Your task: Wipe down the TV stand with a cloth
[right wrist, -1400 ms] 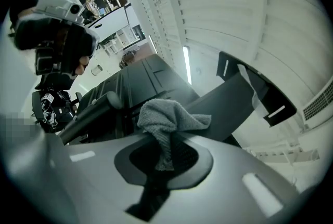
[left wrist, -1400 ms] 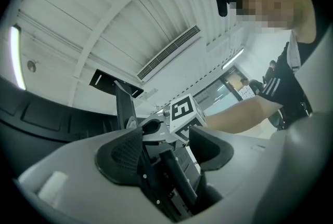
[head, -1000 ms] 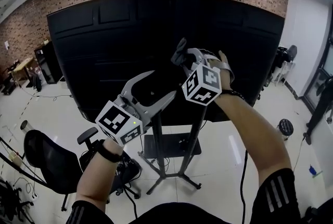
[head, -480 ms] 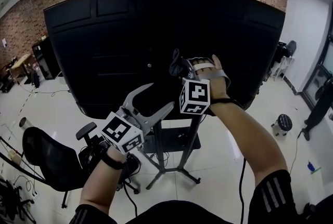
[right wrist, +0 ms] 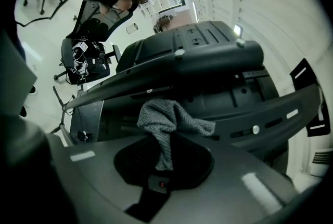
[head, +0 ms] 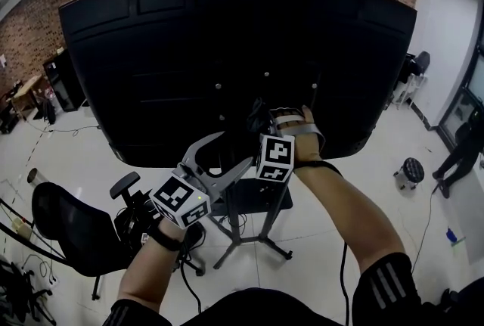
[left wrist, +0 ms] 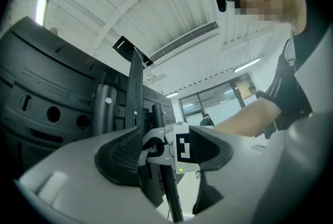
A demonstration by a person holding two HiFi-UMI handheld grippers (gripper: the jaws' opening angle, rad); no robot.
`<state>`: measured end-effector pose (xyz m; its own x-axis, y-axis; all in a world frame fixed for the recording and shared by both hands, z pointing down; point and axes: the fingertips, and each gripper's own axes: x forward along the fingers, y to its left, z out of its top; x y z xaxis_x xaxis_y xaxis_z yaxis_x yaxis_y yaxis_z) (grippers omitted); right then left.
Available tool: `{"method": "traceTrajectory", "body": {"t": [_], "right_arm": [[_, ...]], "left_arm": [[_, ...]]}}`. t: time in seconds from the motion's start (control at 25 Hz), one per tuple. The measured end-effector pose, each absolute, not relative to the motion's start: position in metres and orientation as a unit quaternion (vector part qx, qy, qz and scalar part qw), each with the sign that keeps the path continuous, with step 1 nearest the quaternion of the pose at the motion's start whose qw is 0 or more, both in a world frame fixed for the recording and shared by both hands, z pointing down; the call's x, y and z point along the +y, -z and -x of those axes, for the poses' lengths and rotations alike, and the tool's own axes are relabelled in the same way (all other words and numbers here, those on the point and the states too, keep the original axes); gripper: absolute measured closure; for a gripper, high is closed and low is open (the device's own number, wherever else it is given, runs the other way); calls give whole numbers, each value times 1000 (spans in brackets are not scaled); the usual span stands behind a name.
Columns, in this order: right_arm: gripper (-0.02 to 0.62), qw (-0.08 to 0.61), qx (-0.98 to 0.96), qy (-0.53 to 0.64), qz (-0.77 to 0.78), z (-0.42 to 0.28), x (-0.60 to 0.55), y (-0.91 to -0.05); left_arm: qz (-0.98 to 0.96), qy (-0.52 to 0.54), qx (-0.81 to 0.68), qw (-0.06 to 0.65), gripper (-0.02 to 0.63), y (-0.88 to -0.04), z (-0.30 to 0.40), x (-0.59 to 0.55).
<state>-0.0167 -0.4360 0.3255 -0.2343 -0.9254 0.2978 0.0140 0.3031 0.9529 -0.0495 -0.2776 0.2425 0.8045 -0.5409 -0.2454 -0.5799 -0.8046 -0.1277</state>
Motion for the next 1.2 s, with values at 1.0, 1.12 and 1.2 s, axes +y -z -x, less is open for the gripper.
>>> {"method": "traceTrajectory", "body": {"t": [1.0, 1.12, 1.2], "right_arm": [[566, 349, -757, 387, -394, -9, -369, -324], [566, 317, -744, 403, -428, -44, -362, -276], [566, 297, -741, 403, -448, -69, -359, -249]], "left_arm": [[948, -89, 303, 37, 301, -304, 46, -261], [950, -100, 290, 54, 301, -285, 31, -252], [952, -103, 279, 65, 301, -273, 16, -247]]}}
